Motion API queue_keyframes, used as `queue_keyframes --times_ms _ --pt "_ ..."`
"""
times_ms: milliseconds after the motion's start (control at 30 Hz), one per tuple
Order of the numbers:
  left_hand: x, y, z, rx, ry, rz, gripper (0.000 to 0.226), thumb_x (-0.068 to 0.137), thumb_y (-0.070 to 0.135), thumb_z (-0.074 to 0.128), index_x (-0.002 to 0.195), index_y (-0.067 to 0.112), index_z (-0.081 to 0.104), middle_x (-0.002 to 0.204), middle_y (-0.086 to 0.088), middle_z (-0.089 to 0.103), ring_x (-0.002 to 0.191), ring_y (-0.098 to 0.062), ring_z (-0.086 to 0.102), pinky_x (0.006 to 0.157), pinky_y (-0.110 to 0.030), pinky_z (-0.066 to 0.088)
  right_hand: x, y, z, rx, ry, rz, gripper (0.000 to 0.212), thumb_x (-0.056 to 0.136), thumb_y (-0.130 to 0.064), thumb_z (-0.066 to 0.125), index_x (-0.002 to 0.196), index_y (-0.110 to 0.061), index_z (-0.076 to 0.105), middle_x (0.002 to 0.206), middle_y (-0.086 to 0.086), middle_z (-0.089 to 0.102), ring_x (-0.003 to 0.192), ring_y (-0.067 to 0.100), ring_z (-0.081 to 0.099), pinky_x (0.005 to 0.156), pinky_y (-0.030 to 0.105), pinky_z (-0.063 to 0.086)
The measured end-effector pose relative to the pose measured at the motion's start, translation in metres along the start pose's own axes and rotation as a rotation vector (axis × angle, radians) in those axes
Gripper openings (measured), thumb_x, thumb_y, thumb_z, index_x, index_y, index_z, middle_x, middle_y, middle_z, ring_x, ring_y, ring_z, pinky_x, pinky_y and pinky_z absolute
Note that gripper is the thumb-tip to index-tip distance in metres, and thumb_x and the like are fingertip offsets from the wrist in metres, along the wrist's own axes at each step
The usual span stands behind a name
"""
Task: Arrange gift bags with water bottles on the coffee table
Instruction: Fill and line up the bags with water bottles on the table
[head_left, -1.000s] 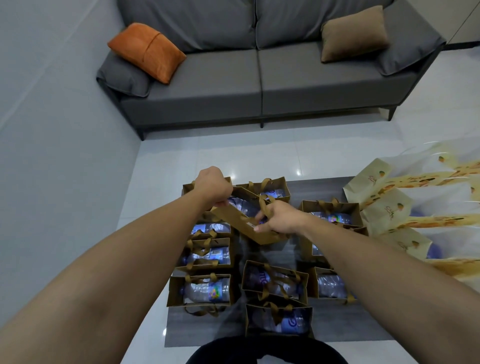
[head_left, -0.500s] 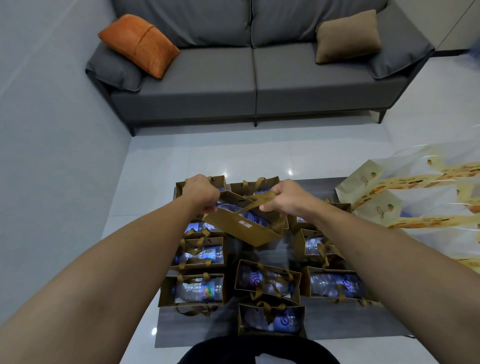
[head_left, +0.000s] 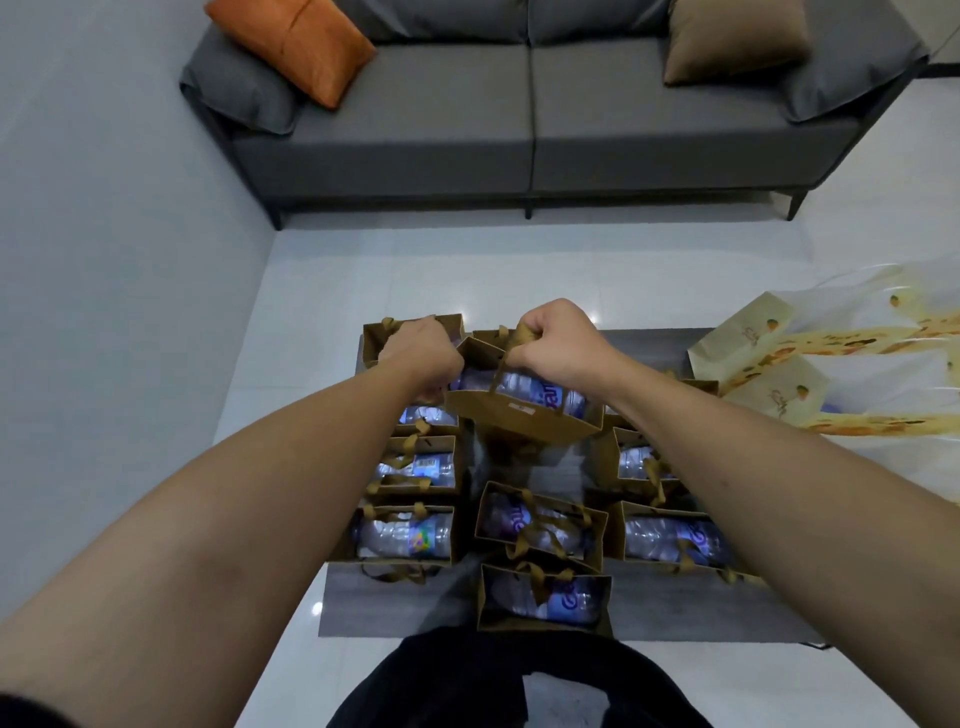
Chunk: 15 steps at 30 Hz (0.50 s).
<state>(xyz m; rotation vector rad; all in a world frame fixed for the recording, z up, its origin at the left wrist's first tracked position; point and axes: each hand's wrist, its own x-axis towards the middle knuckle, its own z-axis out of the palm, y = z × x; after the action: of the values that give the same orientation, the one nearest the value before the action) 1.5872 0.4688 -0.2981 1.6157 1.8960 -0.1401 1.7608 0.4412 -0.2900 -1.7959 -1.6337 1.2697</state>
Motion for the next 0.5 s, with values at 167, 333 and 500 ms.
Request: queue_keyframes --times_ms 167,333,500 --pt "-0.017 -0.041 0.002 -0.041 0.065 -0.09 0.006 0.087 0.014 0.061 0.083 0.01 0.062 0.078 -0.009 0.067 0.069 -0.023 0.07 0.07 -0.037 0.063 -0.01 -0.015 0.031 -0.039 -0.109 -0.027 0.019 0.078 -0.006 0.074 0.065 -0.01 0.06 0.063 0.011 0.052 0.064 0.023 0.057 0.068 0.047 0.057" --pt "-0.045 -0.098 0.001 -0.074 0.06 -0.214 0.014 0.092 0.018 0.058 0.083 0.008 0.062 0.074 -0.012 0.069 0.063 -0.025 0.073 0.066 -0.037 0.064 -0.025 -0.04 0.077 -0.11 -0.212 -0.084 0.033 0.08 -0.012 0.079 0.057 -0.015 0.054 0.056 0.002 0.049 0.057 0.017 0.055 0.056 0.03 0.049" --pt "-0.068 -0.159 -0.005 -0.077 0.034 -0.283 0.023 0.096 0.02 0.057 0.079 0.004 0.062 0.067 -0.015 0.07 0.054 -0.024 0.072 0.051 -0.029 0.058 -0.047 -0.066 0.121 -0.158 -0.321 -0.082 0.031 0.083 -0.018 0.078 0.062 -0.014 0.056 0.064 0.005 0.052 0.064 0.019 0.057 0.068 0.038 0.054"
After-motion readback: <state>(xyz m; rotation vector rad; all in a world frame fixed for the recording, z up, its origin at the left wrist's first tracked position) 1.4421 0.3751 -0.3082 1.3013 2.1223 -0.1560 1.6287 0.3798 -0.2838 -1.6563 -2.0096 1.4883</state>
